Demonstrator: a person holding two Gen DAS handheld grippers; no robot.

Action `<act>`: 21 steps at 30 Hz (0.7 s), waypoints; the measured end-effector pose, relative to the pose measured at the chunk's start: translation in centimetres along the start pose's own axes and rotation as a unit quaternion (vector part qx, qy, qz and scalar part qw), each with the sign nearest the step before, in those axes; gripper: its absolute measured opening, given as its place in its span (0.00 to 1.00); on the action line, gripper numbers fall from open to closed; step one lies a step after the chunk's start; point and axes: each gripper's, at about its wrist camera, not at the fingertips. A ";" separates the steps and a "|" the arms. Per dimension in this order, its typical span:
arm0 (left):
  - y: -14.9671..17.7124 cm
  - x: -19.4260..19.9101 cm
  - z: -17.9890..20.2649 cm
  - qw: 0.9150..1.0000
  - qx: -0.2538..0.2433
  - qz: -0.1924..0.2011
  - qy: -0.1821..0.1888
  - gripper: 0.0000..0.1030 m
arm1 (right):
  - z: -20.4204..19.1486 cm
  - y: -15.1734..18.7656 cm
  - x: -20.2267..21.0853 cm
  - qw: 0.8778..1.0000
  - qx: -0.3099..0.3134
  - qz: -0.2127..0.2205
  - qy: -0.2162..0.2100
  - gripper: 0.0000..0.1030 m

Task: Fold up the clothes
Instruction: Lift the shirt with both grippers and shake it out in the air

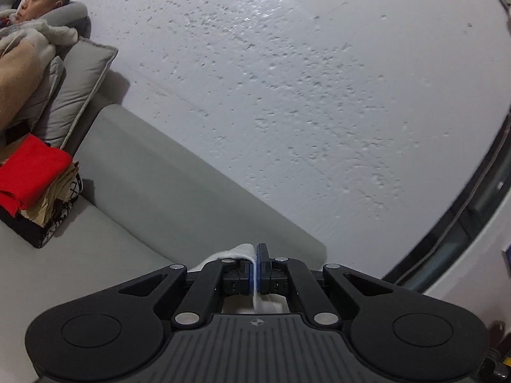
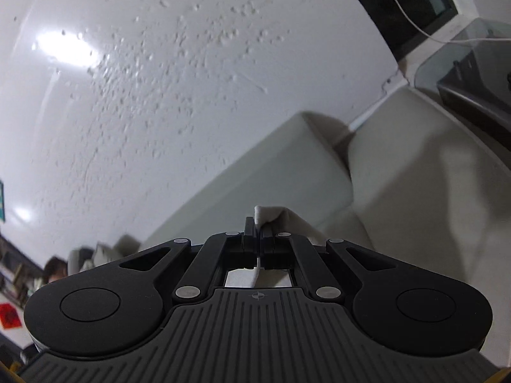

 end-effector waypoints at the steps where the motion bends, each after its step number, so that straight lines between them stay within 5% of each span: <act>1: -1.0 0.3 0.7 0.999 -0.013 0.032 0.012 0.00 | -1.0 -1.0 -0.3 1.000 0.018 0.025 -0.007 0.01; 5: -4.1 1.5 3.1 0.988 -0.053 0.137 0.057 0.00 | -4.3 -4.0 1.4 0.991 0.069 0.099 -0.050 0.01; 9: -2.7 0.2 2.7 0.985 -0.067 0.149 0.056 0.00 | -2.9 -3.0 1.1 0.992 0.067 0.092 -0.059 0.01; 15: 6.9 -6.5 -4.9 0.999 -0.025 0.037 -0.011 0.00 | 6.6 5.4 -7.9 0.999 0.030 -0.009 0.024 0.01; 21: 17.6 -10.0 -13.3 0.990 0.010 -0.090 -0.113 0.00 | 18.0 16.3 -13.5 0.983 -0.046 -0.127 0.123 0.01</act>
Point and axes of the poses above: each gripper's, at about its wrist camera, not at the fingertips, and x roughly against the way its jaws point, z to its right, y to its underside, and after that the axes turned 6 degrees about -y, right-handed
